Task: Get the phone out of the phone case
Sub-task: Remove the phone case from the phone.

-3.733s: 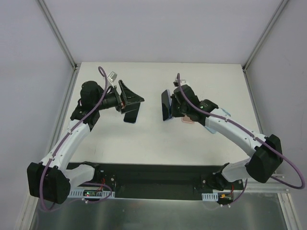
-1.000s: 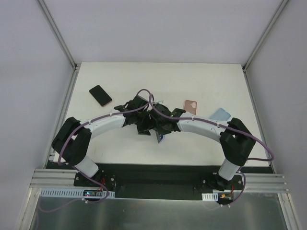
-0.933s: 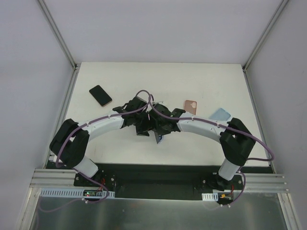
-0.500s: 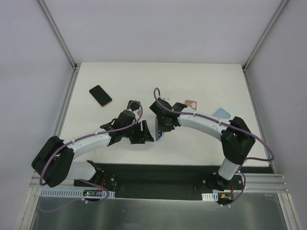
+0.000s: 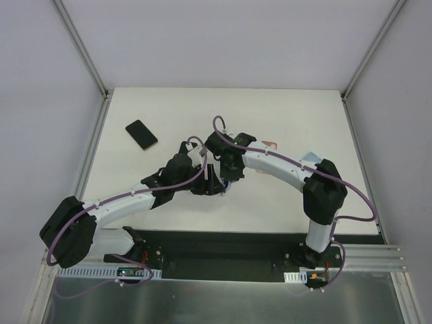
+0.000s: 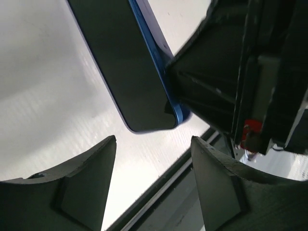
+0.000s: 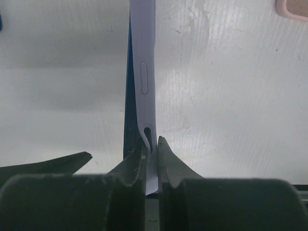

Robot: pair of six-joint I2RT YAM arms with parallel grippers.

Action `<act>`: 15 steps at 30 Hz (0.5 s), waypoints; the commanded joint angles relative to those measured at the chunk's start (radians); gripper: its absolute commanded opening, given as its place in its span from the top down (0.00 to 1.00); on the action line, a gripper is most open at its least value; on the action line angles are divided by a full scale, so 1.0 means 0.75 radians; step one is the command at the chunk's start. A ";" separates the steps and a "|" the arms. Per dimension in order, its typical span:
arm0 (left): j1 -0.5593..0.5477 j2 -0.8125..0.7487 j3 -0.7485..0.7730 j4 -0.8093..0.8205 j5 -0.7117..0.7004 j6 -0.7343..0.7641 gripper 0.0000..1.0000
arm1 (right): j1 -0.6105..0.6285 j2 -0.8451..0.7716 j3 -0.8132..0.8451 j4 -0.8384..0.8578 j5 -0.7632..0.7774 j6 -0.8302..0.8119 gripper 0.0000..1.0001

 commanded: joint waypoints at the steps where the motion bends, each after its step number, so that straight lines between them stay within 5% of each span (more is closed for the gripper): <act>1: -0.011 -0.044 0.040 0.082 -0.139 0.069 0.39 | 0.004 -0.003 0.058 -0.053 -0.011 0.036 0.99; 9: -0.066 0.015 0.106 0.021 -0.276 0.200 0.39 | 0.004 0.018 0.066 -0.044 -0.050 0.046 0.99; 15: -0.142 -0.052 -0.031 0.141 -0.397 0.233 0.34 | -0.008 0.038 0.050 -0.040 -0.073 0.056 0.99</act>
